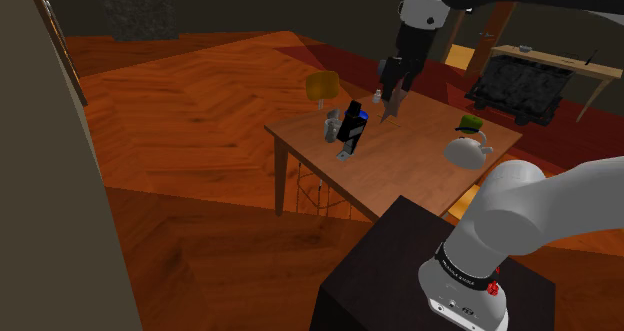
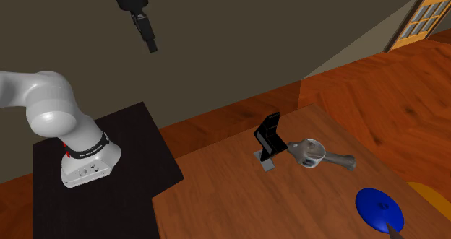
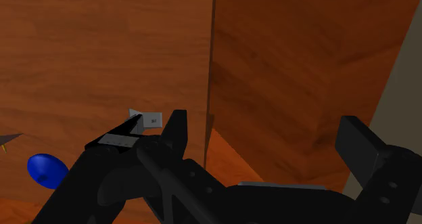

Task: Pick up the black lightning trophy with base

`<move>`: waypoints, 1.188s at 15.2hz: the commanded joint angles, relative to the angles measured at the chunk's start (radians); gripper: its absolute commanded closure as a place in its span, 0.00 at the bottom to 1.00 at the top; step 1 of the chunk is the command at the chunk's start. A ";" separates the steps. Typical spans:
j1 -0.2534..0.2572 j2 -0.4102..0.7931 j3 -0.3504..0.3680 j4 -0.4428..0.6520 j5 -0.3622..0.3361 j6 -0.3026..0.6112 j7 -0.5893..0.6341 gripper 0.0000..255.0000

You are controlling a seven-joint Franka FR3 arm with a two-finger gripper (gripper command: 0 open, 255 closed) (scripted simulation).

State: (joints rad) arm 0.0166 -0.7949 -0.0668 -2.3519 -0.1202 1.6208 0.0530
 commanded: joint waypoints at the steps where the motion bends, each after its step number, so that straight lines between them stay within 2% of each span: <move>1: 0.000 0.000 0.000 0.000 0.000 0.000 0.000 0.00; 9: 0.016 0.046 -0.234 -0.076 -0.128 0.148 -0.375 0.00; 14: 0.047 0.149 -0.390 -0.060 -0.181 0.255 -0.610 0.00; 18: 0.093 0.268 -0.519 -0.013 -0.189 0.343 -0.805 0.00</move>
State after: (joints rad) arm 0.0975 -0.5583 -0.5506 -2.3768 -0.3072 1.9391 -0.6945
